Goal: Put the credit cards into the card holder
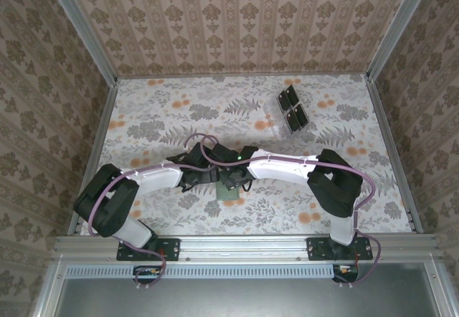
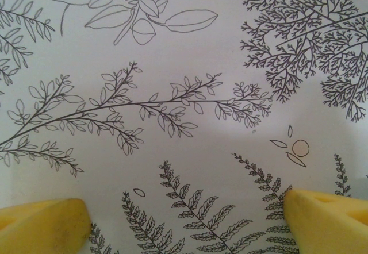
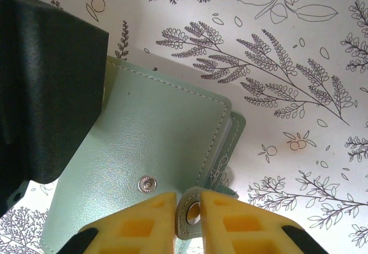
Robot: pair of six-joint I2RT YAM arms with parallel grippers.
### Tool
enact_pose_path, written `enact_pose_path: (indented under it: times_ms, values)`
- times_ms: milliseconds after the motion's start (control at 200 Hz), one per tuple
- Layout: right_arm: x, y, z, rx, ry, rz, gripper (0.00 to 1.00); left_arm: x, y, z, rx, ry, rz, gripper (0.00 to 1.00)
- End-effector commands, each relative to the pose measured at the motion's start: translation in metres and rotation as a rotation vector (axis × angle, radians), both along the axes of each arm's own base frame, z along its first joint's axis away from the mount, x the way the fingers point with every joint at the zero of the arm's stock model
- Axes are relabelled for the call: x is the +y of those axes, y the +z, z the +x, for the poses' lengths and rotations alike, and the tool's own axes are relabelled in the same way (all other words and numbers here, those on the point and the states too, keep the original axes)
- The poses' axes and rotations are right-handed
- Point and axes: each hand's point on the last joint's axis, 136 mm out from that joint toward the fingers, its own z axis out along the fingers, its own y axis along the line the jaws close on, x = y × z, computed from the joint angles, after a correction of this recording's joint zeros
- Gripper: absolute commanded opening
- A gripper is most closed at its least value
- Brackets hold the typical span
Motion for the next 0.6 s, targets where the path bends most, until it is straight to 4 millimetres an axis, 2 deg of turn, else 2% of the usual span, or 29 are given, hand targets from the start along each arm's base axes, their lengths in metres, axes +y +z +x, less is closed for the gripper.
enact_pose_path:
  times_ms: [0, 165, 335, 595]
  values:
    - [0.0036, 0.0105, -0.0006, -0.025, 0.033, -0.012, 0.18, -0.0086, -0.0671, -0.0578, 0.287, -0.044, -0.1, 1.0]
    - [0.004, 0.0157, 0.0001, -0.033, 0.033, 0.0, 0.18, -0.0085, -0.0676, -0.0583, 0.288, -0.042, -0.102, 1.0]
    - [0.004, 0.0151, -0.0002, -0.031, 0.036, -0.002, 0.0, -0.0077, -0.0684, -0.0586, 0.29, -0.041, -0.1, 1.0]
    - [0.0092, 0.0199, -0.0012, -0.031, 0.043, 0.033, 0.0, -0.0085, -0.0682, -0.058, 0.289, -0.043, -0.1, 1.0]
